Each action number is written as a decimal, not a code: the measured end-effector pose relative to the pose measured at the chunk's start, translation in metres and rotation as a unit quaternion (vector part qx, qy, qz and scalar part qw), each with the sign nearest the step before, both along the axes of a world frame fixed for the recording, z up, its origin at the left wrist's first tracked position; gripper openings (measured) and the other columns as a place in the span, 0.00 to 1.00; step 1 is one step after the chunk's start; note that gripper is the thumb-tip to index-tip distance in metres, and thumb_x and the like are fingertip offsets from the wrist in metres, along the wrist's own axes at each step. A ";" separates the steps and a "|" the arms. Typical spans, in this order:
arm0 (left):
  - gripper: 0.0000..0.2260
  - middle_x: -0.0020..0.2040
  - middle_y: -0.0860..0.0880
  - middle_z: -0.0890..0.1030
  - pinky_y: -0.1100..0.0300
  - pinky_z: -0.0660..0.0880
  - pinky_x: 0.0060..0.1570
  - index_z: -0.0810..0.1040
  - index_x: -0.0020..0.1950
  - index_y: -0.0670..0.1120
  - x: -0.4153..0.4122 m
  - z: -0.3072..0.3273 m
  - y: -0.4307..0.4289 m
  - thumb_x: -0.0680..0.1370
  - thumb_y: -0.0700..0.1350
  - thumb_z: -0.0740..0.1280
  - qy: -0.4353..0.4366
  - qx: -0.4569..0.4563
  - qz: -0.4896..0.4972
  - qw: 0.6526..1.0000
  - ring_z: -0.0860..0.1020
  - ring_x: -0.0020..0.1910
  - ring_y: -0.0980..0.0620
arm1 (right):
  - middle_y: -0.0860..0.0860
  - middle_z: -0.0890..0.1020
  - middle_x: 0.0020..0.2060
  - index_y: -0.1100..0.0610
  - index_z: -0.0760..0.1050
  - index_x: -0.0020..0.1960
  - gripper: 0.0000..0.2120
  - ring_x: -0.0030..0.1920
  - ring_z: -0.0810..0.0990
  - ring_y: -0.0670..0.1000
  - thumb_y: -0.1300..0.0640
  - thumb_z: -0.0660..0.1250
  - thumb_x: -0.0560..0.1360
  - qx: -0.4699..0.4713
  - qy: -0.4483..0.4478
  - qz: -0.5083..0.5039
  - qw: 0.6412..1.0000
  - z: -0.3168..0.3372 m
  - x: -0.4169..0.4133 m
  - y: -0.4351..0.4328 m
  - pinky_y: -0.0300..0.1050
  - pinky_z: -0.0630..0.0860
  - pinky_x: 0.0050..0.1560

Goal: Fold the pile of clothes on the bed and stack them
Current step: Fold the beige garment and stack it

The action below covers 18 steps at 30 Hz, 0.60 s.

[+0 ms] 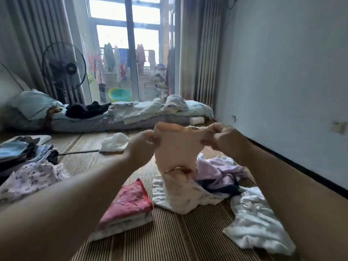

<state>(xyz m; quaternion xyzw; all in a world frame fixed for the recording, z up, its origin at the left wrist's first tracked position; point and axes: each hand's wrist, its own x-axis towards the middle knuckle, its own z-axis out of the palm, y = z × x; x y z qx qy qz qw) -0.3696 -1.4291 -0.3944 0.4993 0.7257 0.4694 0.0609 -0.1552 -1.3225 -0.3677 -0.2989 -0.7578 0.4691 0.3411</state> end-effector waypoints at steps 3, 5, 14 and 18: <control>0.09 0.33 0.48 0.76 0.53 0.69 0.37 0.76 0.35 0.46 0.029 -0.081 -0.057 0.76 0.41 0.66 -0.084 -0.051 -0.084 0.992 0.72 0.34 0.50 | 0.54 0.81 0.37 0.60 0.76 0.42 0.09 0.41 0.82 0.51 0.70 0.63 0.76 -0.035 -0.085 0.025 0.995 -0.063 0.034 -0.043 0.42 0.80 0.46; 0.12 0.31 0.54 0.77 0.58 0.68 0.34 0.78 0.35 0.48 0.042 -0.120 -0.083 0.75 0.35 0.65 -0.111 -0.088 -0.122 0.982 0.73 0.31 0.56 | 0.53 0.79 0.35 0.62 0.77 0.42 0.08 0.39 0.79 0.50 0.71 0.63 0.75 -0.049 -0.138 0.044 0.988 -0.101 0.056 -0.069 0.41 0.78 0.42; 0.06 0.34 0.58 0.77 0.56 0.73 0.37 0.74 0.39 0.57 0.080 -0.233 -0.169 0.76 0.47 0.64 0.018 -0.247 -0.202 0.947 0.75 0.35 0.58 | 0.54 0.84 0.41 0.49 0.78 0.35 0.07 0.48 0.83 0.50 0.49 0.64 0.61 -0.067 -0.316 0.095 0.942 -0.200 0.099 -0.137 0.55 0.77 0.50; 0.18 0.47 0.57 0.81 0.61 0.74 0.39 0.78 0.56 0.58 0.080 -0.232 -0.183 0.75 0.37 0.60 -0.061 -0.304 -0.305 0.901 0.78 0.43 0.58 | 0.50 0.76 0.30 0.52 0.75 0.32 0.03 0.34 0.75 0.48 0.55 0.63 0.60 -0.138 -0.284 0.163 0.935 -0.206 0.105 -0.143 0.47 0.68 0.35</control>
